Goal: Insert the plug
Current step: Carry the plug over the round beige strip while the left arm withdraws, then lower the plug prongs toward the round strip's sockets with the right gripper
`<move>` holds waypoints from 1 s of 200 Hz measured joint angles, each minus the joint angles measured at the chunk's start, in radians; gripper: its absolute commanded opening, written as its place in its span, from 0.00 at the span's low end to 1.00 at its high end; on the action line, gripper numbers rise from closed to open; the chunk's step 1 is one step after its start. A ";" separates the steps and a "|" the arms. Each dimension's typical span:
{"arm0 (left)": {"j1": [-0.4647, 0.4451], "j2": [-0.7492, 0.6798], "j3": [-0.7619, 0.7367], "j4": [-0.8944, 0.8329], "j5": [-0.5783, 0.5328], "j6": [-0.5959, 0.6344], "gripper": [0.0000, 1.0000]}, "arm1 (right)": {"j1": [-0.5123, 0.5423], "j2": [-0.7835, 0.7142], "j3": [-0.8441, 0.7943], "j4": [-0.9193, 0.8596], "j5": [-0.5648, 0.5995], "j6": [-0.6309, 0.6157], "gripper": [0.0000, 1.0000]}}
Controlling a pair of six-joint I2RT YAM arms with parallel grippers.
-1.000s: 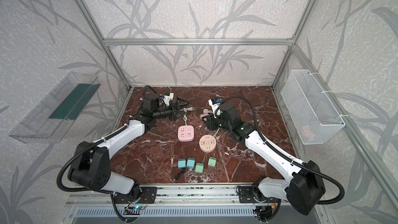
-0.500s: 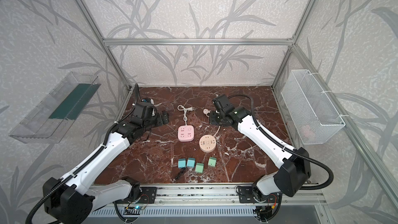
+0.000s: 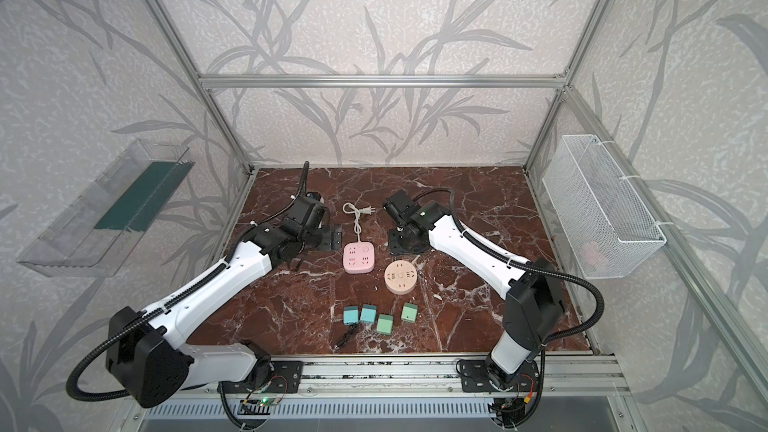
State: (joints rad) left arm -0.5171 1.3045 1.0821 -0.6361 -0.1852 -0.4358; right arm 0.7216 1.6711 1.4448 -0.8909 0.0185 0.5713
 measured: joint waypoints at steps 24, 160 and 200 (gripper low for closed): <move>0.002 -0.014 -0.025 0.001 0.010 0.002 0.97 | -0.001 0.055 0.000 -0.005 -0.010 0.001 0.00; 0.002 -0.020 -0.039 0.029 0.083 0.010 0.97 | -0.001 0.201 0.064 -0.046 -0.047 -0.012 0.00; 0.002 -0.019 -0.039 0.031 0.088 0.010 0.97 | -0.001 0.204 0.066 -0.077 -0.046 -0.020 0.00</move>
State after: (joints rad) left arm -0.5156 1.2850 1.0435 -0.6048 -0.0971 -0.4263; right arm 0.7208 1.8755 1.5105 -0.9676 -0.0277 0.5510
